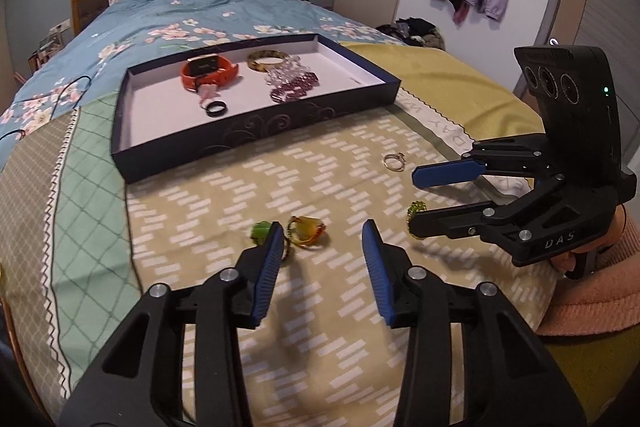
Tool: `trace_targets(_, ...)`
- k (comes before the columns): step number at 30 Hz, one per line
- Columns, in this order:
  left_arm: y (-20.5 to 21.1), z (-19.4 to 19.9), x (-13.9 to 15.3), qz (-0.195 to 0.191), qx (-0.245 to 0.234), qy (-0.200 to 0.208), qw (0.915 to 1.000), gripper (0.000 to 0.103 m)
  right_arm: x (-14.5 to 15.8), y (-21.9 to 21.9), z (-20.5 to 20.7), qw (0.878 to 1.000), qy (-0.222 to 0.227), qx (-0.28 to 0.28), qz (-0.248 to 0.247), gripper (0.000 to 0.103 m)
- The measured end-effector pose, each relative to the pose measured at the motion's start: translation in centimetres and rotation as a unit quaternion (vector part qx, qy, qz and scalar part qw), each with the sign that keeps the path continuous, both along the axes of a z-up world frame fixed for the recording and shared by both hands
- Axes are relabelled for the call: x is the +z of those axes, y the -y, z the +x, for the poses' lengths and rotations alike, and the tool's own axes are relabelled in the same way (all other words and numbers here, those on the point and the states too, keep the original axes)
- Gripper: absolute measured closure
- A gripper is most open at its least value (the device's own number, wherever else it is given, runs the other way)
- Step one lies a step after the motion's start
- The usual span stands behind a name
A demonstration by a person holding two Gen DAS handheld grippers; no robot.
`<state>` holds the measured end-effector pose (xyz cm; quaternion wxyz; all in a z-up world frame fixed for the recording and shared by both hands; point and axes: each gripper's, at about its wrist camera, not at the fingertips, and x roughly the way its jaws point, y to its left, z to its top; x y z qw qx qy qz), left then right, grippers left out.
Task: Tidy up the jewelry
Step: 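Grasp the green-gem gold ring with the right tool while the left tool grasps the amber stone ring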
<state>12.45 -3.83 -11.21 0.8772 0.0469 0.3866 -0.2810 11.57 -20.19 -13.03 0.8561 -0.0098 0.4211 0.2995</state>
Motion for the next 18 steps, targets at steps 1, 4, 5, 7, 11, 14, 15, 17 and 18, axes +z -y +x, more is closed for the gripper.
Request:
trace_targets(1, 0.2, 0.2, -0.1, 0.002, 0.0, -0.003, 1.0, 0.065, 0.0, 0.0, 0.0, 1.0, 0.0, 0.0, 0.0, 0.052)
trace_targets(4, 0.5, 1.1, -0.6, 0.009, 0.005, -0.018, 0.9998, 0.068, 0.0, 0.0, 0.0, 1.0, 0.0, 0.0, 0.0, 0.053)
trace_targets(5, 0.6, 1.4, -0.8, 0.01, 0.005, -0.02, 0.9997, 0.068, 0.0, 0.0, 0.0, 1.0, 0.0, 0.0, 0.001, 0.054)
trace_targets(7, 0.8, 1.8, -0.9, 0.013, 0.007, -0.023, 0.9996, 0.068, -0.1, 0.0, 0.0, 1.0, 0.0, 0.001, 0.001, 0.057)
trace_targets(11, 0.9, 2.3, -1.0, 0.016, 0.013, -0.026, 0.9994, 0.068, -0.1, -0.1, -0.1, 1.0, 0.001, 0.003, -0.001, 0.059)
trace_targets(14, 1.0, 2.3, -1.0, 0.026, 0.019, -0.019, 0.9993, 0.068, -0.1, -0.2, -0.2, 1.0, 0.003, 0.005, -0.003, 0.059)
trace_targets(15, 0.9, 2.4, -1.0, 0.031, 0.021, -0.017, 0.9991, 0.068, -0.1, -0.2, -0.3, 1.0, 0.003, 0.005, -0.003, 0.059)
trace_targets(17, 0.7, 2.3, -1.0, 0.03, 0.022, -0.018, 0.9991, 0.068, -0.1, -0.2, -0.3, 1.0, 0.002, 0.004, -0.002, 0.059)
trace_targets(18, 0.5, 2.4, -1.0, 0.029, 0.023, -0.019, 0.9991, 0.068, -0.1, -0.2, -0.3, 1.0, 0.002, 0.004, 0.0, 0.059)
